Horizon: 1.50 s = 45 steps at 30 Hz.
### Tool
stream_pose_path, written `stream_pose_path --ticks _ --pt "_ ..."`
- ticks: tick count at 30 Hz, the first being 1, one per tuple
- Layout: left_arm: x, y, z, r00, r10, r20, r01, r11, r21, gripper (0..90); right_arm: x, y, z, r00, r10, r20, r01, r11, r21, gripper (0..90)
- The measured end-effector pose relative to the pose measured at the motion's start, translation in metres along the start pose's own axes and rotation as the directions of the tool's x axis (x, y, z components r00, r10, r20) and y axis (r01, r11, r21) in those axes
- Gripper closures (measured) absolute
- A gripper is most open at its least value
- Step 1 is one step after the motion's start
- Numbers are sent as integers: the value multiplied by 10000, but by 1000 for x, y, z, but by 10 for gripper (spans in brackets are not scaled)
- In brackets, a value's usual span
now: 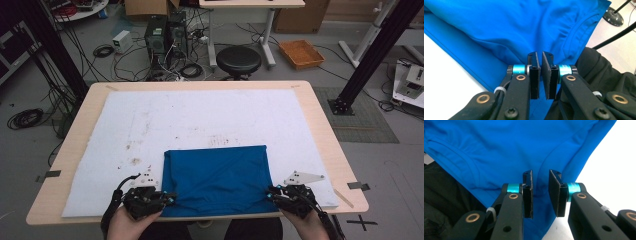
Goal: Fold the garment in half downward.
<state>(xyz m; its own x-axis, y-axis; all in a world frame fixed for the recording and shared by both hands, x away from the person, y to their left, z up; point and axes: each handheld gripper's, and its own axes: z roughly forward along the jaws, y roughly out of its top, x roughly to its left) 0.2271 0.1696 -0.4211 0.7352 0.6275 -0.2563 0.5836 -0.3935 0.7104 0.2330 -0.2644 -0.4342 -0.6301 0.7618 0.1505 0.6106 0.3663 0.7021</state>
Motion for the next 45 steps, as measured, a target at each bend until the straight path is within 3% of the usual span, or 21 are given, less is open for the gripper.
stream_pose_path --ticks 5,10,14,20,23,26,27,30,31,36,39,42,45 --pt "3 -3 1 9999 -106 93 106 9999 53 848 1 -1 5 9996 -279 -102 282 9991 332 900" --pt "4 -6 -5 9977 -498 469 506 9986 -161 853 1 -1 -3 9994 -271 -194 274 9995 179 900" --pt "4 -7 -8 9965 -562 611 573 9982 -162 852 3 -2 -7 9991 -370 -196 374 9991 194 900" --pt "0 -13 -5 9945 -569 876 548 9982 258 852 3 -4 -9 9980 -569 -270 578 9977 341 900" --pt "-2 -16 -4 9955 -514 793 478 9978 458 849 5 -5 -9 9979 -586 -264 596 9973 426 900" --pt "-2 -17 -4 9986 -411 324 399 9985 384 767 6 -6 -11 9973 -678 -285 688 9969 370 897" --pt "0 -16 -5 9989 -461 117 457 9985 305 699 5 -5 -12 9974 -670 -270 678 9973 267 847" --pt "8 -11 -8 9984 -383 -421 378 9992 -138 659 0 1 -13 9987 -489 -110 488 9988 -96 760" --pt "12 -8 -9 9969 -434 -660 415 9987 -300 642 -3 5 -13 9990 -438 59 439 9987 -250 696" --pt "40 15 -5 9881 -731 -1350 594 9930 -1024 604 -28 31 -4 9970 332 697 -268 9955 -913 597" --pt "64 30 5 9797 -998 -1738 801 9899 -1172 581 -50 50 12 9916 932 900 -819 9892 -1215 578" --pt "89 42 18 9664 -1543 -2056 1276 9822 -1375 576 -71 68 31 9809 1538 1194 -1385 9821 -1273 572" --pt "106 51 27 9541 -1753 -2428 1409 9782 -1525 571 -85 81 47 9700 1982 1408 -1802 9748 -1314 572"
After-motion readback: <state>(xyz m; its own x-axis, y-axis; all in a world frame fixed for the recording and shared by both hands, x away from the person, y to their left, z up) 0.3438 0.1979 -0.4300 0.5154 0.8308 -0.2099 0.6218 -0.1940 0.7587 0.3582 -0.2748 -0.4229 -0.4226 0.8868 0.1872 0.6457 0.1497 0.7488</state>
